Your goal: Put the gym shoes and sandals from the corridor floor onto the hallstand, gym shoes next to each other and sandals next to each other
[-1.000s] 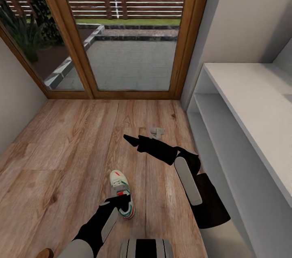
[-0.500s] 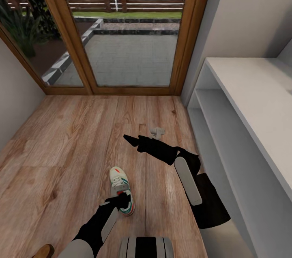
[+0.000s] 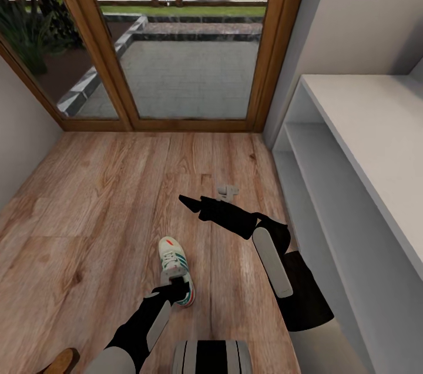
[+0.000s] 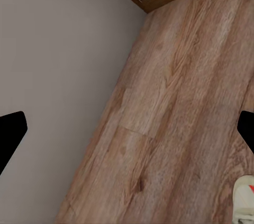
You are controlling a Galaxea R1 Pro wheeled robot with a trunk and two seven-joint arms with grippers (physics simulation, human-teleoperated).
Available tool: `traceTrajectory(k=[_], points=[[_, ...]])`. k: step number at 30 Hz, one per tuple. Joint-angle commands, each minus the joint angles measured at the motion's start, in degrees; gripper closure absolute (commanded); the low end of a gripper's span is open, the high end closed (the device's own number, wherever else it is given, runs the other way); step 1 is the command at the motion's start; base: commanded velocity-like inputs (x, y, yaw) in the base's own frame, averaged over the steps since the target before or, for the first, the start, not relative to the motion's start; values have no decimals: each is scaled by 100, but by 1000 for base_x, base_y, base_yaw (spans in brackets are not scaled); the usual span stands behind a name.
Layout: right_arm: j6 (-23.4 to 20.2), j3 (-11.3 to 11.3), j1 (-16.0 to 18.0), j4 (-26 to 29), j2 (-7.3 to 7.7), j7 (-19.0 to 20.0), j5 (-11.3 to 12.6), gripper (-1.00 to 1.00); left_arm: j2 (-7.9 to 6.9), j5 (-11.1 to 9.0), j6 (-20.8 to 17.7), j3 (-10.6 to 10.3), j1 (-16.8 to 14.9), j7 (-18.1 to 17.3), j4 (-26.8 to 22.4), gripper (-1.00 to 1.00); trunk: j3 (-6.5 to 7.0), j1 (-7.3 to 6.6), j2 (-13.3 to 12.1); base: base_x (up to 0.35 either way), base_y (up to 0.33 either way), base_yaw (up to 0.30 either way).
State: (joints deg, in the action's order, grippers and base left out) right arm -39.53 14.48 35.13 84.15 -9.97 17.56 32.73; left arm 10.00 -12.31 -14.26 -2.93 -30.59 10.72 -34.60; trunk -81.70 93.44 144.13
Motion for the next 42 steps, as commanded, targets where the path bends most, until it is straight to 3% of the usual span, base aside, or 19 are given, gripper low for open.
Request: traceTrajectory(k=[1, 10, 15, 28, 34, 42], points=[[-29, -6, 2, 3, -2, 10, 6, -100, 0, -52, -25, -15, 0, 44, -11, -100, -11, -1, 2, 0, 0, 0], [-29, -6, 2, 5, -2, 10, 6, -100, 0, -52, -25, -15, 0, 44, -11, -100, -69, -1, 2, 0, 0, 0], [-29, -6, 2, 1, -2, 10, 6, -100, 0, -53, -25, -15, 0, 44, -11, -100, -184, 12, 8, 0, 0, 0], [-29, -12, 2, 5, -2, 10, 6, -100, 0, -52, -25, -15, 0, 36, -11, -100, -226, 12, 8, 0, 0, 0], [-29, -15, 2, 5, -2, 10, 6, -100, 0, -52, -25, -15, 0, 35, -11, -100, -360, 27, 16, 0, 0, 0], [-29, -12, 2, 5, -2, 10, 6, -100, 0, -52, -18, -15, 0, 35, -11, -100, -361, 27, 16, 0, 0, 0]])
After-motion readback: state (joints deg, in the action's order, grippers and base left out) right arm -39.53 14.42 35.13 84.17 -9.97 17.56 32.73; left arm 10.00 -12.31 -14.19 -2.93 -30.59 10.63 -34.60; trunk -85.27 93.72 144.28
